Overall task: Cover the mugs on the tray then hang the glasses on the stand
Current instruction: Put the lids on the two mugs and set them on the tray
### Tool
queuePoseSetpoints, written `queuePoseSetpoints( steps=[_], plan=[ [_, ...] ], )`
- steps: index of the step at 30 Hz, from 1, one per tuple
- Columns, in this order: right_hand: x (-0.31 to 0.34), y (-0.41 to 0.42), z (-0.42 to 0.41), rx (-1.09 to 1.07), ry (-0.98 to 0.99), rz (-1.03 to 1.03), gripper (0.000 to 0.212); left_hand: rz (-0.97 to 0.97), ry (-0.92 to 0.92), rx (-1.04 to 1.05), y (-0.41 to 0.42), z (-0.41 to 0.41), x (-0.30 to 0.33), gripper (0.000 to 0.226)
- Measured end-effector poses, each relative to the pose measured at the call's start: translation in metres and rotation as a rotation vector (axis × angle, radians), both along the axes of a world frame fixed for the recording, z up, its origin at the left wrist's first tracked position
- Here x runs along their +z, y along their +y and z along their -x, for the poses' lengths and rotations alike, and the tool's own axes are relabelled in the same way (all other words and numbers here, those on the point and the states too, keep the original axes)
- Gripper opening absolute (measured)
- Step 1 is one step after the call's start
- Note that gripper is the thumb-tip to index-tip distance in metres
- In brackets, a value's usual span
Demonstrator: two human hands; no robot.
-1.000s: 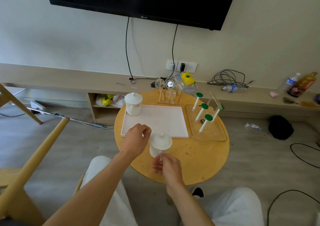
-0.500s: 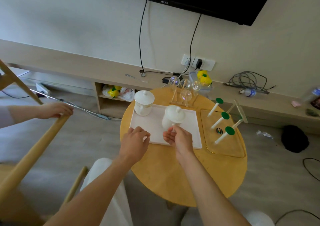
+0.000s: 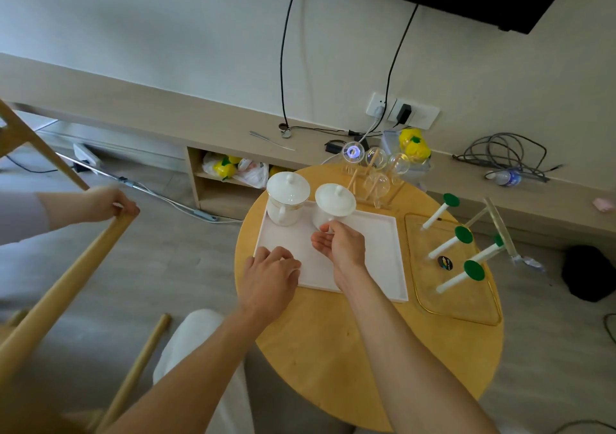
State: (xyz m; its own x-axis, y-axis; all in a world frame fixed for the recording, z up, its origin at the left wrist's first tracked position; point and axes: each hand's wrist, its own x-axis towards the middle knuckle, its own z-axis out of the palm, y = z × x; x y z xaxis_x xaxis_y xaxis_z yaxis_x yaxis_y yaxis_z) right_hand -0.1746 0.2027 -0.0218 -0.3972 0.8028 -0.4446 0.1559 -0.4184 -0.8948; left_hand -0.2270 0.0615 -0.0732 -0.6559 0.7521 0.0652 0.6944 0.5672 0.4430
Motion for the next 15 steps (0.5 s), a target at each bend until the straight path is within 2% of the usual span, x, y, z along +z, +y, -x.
queuePoseSetpoints(
  steps=[15],
  plan=[
    [-0.0026, 0.0057, 0.004, 0.035, 0.005, -0.026, 0.02, 0.028, -0.04, -0.002, 0.0033, 0.0015, 0.0031, 0.033]
  ],
)
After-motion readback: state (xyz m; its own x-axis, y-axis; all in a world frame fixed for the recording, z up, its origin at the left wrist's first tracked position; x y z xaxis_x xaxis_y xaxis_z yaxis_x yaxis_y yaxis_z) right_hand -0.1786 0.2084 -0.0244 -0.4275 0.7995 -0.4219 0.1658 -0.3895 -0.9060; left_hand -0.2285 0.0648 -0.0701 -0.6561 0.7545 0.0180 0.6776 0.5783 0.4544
